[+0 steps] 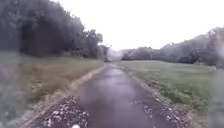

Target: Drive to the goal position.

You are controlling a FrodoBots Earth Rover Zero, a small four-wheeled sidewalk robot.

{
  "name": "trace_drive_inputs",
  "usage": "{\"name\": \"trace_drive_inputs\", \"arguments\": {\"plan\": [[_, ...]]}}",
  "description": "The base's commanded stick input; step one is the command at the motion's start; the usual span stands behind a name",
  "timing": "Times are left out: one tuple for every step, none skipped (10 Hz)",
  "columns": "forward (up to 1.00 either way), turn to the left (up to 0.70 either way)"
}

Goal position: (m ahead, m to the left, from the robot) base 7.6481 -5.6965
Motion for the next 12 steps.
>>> {"name": "trace_drive_inputs", "arguments": {"plan": [[0.7, -0.01], [0.7, -0.01], [0.7, -0.01], [0.7, -0.06], [0.7, -0.12], [0.7, -0.13], [0.7, -0.13], [0.7, -0.13], [0.7, -0.02], [0.7, 0.0], [0.7, 0.0], [0.7, 0.0]]}}
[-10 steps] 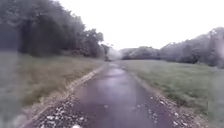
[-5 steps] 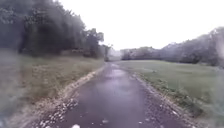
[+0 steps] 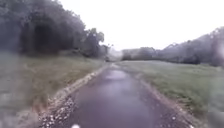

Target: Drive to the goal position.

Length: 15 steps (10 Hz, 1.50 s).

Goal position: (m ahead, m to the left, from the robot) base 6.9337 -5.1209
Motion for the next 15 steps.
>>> {"name": "trace_drive_inputs", "arguments": {"plan": [[0.7, 0.0], [0.7, 0.0], [0.7, 0.0], [0.7, 0.0], [0.7, 0.0], [0.7, 0.0], [0.7, 0.0], [0.7, 0.0], [0.7, -0.14], [0.7, -0.14], [0.7, -0.14], [0.7, -0.14], [0.7, -0.14], [0.7, -0.14], [0.7, -0.14]]}}
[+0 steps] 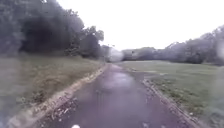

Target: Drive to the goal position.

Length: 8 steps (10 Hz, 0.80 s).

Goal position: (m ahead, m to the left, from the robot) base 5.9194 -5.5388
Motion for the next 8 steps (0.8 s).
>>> {"name": "trace_drive_inputs", "arguments": {"plan": [[0.7, -0.14], [0.7, -0.14], [0.7, -0.14], [0.7, -0.08], [0.7, -0.06], [0.7, 0.0], [0.7, 0.0], [0.7, 0.0]]}}
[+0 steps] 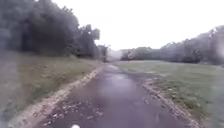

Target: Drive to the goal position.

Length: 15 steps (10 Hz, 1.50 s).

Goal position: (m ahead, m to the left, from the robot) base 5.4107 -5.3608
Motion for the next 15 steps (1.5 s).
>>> {"name": "trace_drive_inputs", "arguments": {"plan": [[0.7, 0.0], [0.7, 0.0], [0.7, 0.0], [0.7, 0.0], [0.7, -0.01], [0.7, -0.02], [0.7, -0.02], [0.7, -0.02], [0.7, -0.01], [0.7, 0.0], [0.7, 0.0], [0.7, -0.01], [0.7, -0.03], [0.7, -0.11], [0.7, -0.14]]}}
